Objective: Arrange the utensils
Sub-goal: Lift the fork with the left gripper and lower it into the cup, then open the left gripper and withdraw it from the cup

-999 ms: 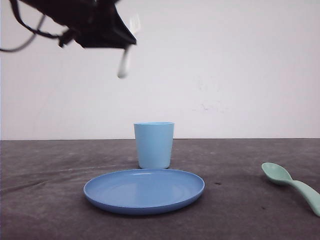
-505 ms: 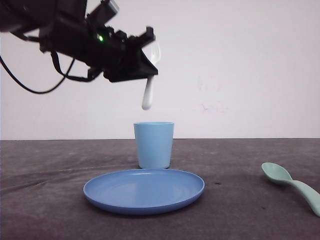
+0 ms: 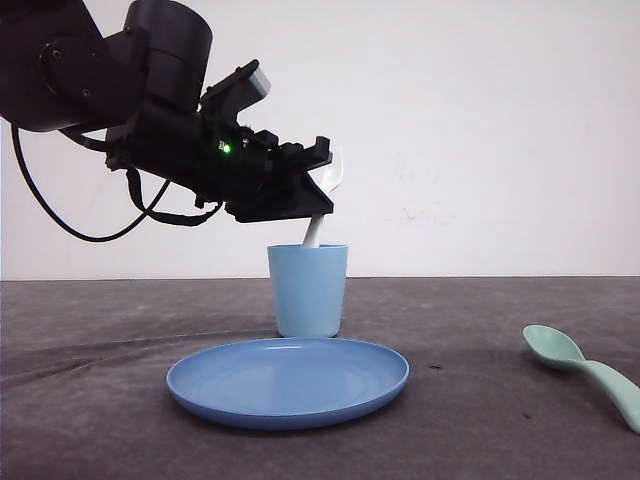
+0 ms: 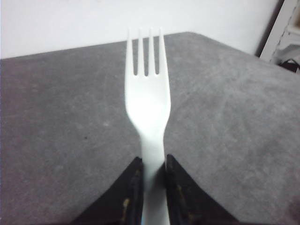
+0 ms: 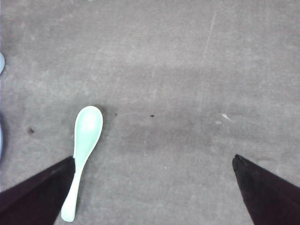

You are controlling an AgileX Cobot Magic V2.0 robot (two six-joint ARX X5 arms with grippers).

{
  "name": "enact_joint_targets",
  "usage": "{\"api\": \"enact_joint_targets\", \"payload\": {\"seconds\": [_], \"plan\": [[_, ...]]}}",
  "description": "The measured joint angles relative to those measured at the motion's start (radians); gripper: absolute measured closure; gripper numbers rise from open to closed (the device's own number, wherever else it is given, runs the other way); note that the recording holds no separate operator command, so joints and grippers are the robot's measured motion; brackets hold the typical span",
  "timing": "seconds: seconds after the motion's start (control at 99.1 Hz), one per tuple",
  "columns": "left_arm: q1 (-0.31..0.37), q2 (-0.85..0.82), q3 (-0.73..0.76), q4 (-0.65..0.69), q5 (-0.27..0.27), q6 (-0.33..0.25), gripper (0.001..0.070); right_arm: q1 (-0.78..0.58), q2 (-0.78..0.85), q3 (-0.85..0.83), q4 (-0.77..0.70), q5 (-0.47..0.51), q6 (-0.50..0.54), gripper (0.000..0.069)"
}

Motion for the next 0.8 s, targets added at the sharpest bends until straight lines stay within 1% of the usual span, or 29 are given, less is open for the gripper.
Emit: {"api": "enact_joint_targets", "payload": {"seconds": [0.111,0.182,0.555,0.666,0.797], "plan": [[-0.003,0.0,0.0,0.001,0.0,0.006,0.0617,0.0,0.0,0.0,0.0,0.0,0.0,0.0012],[-0.003,0.0,0.0,0.001,0.0,0.006,0.06,0.0,0.0,0.0,0.0,0.0,0.0,0.0012],[-0.003,-0.001,0.0,-0.003,0.0,0.006,0.0592,0.0,0.0,0.0,0.0,0.0,0.0,0.0012],[-0.003,-0.029,0.0,-0.068,0.0,0.005,0.0592,0.0,0.0,0.0,0.0,-0.012,0.0,0.0012],[-0.002,-0.131,0.0,-0.169,0.0,0.005,0.0592,0.0,0.009,0.0,0.0,-0.084,0.0,0.0012]]}}
